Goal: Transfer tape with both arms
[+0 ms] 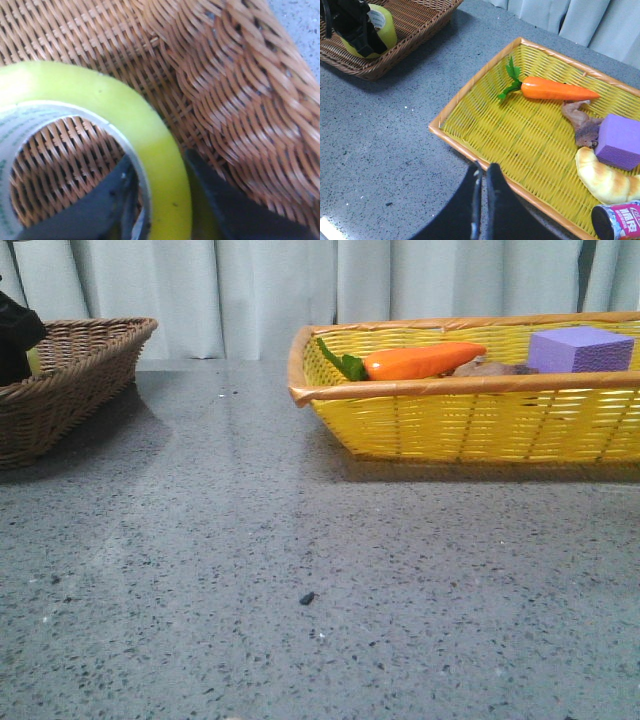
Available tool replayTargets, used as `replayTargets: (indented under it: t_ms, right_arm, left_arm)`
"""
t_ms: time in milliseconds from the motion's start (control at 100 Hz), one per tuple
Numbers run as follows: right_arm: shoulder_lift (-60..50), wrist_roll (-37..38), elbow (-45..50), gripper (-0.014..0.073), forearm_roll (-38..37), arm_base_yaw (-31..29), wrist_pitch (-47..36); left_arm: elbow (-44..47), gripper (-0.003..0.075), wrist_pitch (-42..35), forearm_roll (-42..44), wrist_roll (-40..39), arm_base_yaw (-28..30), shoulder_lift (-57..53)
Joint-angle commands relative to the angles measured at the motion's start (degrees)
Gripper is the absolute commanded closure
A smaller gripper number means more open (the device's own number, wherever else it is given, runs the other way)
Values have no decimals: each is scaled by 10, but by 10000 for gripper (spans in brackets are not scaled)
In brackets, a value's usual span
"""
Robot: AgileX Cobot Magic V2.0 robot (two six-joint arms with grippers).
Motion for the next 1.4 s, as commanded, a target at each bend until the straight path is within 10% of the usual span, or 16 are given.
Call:
replayTargets:
  t_ms: [0, 570, 830, 980, 1390]
  right_arm:
    - [-4, 0, -13, 659, -10, 0, -33]
    - [-81, 18, 117, 659, -11, 0, -170]
    - [-192, 19, 204, 659, -32, 0, -190]
    - [-263, 19, 232, 659, -59, 0, -187]
    - [-395, 19, 292, 659, -89, 0, -151]
  left_arm:
    - [-19, 468, -29, -7, -2, 1, -21]
    - [-32, 444, -30, -81, -4, 1, -169]
    - [-30, 744, -1, -122, -4, 1, -288]
    - [-14, 741, 2, -124, -4, 1, -351]
    - [235, 741, -148, -129, -1, 1, -546]
